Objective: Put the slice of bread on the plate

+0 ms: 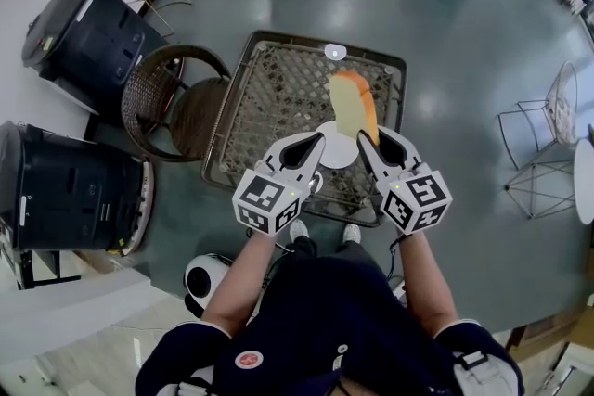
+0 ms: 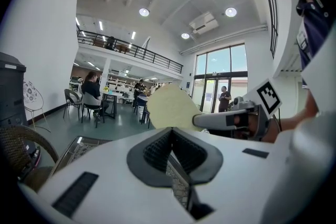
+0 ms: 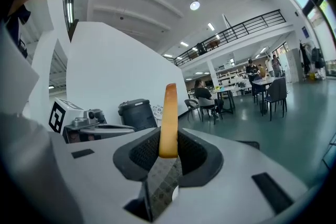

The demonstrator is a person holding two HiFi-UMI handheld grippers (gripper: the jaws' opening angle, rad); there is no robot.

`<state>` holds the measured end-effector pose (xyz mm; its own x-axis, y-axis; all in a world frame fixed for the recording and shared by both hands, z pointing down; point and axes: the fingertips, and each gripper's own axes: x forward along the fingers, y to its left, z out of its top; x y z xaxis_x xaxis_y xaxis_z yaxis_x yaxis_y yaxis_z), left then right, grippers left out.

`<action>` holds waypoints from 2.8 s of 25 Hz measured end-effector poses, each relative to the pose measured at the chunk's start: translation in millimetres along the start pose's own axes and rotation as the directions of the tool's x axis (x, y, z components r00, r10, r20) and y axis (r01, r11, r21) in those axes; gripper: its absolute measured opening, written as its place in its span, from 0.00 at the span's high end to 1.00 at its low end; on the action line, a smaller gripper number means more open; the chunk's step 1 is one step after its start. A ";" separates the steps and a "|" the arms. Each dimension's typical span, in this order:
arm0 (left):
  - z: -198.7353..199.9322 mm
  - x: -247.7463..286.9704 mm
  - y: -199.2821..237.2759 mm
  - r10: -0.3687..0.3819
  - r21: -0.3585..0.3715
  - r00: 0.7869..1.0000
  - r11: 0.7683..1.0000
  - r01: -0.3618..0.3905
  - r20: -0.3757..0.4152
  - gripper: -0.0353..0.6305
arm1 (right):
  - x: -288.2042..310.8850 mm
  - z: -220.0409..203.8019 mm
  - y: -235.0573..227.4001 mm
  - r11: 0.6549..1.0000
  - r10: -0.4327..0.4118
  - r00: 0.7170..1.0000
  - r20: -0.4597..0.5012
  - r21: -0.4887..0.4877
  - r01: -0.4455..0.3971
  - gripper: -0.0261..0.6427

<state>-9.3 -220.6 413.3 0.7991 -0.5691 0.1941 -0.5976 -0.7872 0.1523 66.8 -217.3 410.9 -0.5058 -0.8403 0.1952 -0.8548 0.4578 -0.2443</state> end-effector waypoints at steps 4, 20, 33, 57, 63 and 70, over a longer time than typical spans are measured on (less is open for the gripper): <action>-18.1 7.5 9.4 0.019 -0.015 1.000 1.000 -0.020 -0.018 0.94 | 15.6 -34.3 -13.3 1.000 -0.006 0.998 -0.070 0.018 0.007 0.83; -111.3 26.5 35.9 0.087 -0.077 0.983 0.992 -0.101 -0.164 0.94 | 62.1 -164.1 -50.2 0.986 0.027 0.962 -0.273 0.164 0.019 0.83; -153.7 22.2 34.8 0.096 -0.120 0.965 0.984 -0.129 -0.245 0.94 | 80.8 -227.4 -41.2 0.947 0.123 0.910 -0.395 0.322 0.012 0.83; -182.3 27.4 28.7 0.061 -0.136 0.945 0.985 -0.110 -0.321 0.94 | 91.0 -261.8 -65.1 0.901 0.098 0.902 -0.421 0.423 0.100 0.80; -184.1 32.9 26.9 0.061 -0.135 0.943 0.985 -0.110 -0.326 0.94 | 88.6 -275.0 -76.3 0.908 0.065 0.894 -0.444 0.398 0.132 0.78; -182.6 35.3 25.4 0.053 -0.137 0.944 0.985 -0.102 -0.326 0.94 | 86.9 -285.6 -86.1 0.928 -0.002 0.870 -0.492 0.324 0.185 0.75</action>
<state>-8.4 -217.3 601.0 0.7010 -0.5010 0.5075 -0.6797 -0.6848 0.2628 63.3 -246.8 720.2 -0.4955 -0.5894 0.6380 -0.8493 0.1749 -0.4981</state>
